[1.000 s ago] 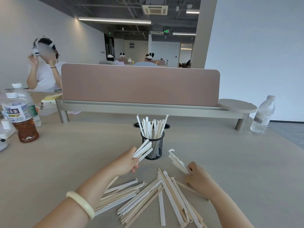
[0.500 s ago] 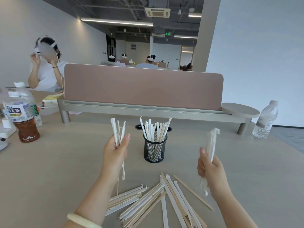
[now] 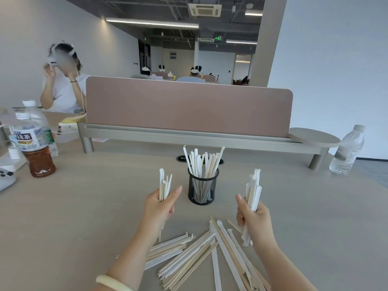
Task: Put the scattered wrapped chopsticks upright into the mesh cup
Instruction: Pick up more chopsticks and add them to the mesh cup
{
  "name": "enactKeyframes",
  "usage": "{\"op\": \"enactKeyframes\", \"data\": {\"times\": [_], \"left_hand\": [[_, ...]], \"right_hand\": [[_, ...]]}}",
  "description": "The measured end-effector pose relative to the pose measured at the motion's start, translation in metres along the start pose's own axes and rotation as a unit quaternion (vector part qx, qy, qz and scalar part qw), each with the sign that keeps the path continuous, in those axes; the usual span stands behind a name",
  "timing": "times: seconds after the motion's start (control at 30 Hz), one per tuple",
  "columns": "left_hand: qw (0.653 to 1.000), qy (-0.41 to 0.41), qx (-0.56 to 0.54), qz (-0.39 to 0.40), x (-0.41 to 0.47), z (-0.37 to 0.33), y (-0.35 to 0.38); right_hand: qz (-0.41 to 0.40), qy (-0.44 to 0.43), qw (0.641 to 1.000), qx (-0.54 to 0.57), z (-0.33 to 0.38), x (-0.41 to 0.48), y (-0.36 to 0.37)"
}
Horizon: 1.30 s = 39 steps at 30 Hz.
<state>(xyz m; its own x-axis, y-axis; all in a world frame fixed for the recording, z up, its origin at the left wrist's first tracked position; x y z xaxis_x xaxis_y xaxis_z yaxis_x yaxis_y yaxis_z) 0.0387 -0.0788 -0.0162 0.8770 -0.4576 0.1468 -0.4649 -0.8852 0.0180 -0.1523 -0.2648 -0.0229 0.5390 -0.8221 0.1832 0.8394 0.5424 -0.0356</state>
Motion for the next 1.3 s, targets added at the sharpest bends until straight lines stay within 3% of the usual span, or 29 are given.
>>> {"op": "enactKeyframes", "data": {"times": [0.27,0.47,0.7,0.83,1.0,1.07,1.17,1.3], "left_hand": [[1.000,0.015,-0.021,-0.015,0.000,-0.007,0.001],[0.999,0.010,-0.028,0.015,-0.002,-0.001,0.006],[1.000,0.003,-0.015,0.009,-0.002,0.004,0.004],[1.000,0.023,0.001,-0.001,-0.003,0.002,0.001],[0.998,0.044,0.051,-0.012,-0.001,-0.001,-0.006],[0.995,0.045,0.090,-0.013,-0.002,-0.003,-0.008],[0.986,0.074,0.146,-0.028,-0.005,-0.013,-0.010],[0.982,0.086,0.164,-0.041,-0.005,-0.017,-0.012]], "right_hand": [[-0.016,-0.023,0.998,0.060,0.016,0.003,-0.005],[0.008,-0.031,0.999,-0.019,0.018,-0.002,-0.001],[0.008,0.000,1.000,-0.025,0.012,-0.005,-0.003],[-0.012,-0.029,0.993,-0.116,0.020,-0.006,-0.013],[-0.031,-0.052,0.950,-0.306,0.027,-0.002,-0.027],[-0.052,-0.033,0.964,-0.260,0.037,0.002,-0.030],[-0.111,-0.042,0.991,-0.067,0.076,0.022,-0.029],[-0.121,-0.042,0.992,0.016,0.106,0.081,-0.002]]}}
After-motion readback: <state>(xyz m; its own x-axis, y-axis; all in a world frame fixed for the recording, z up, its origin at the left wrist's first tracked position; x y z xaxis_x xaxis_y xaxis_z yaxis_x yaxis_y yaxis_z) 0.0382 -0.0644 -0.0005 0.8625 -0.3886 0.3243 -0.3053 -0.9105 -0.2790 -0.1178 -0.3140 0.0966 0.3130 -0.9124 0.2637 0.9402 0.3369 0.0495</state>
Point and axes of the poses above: each hand's wrist, its own x-axis towards the middle knuckle, its own y-axis out of the palm, z = x × y, the point moved 10 cm from there along x, towards the middle knuckle, and after that the axes turned 1 degree about -x, right-handed, at the moved point
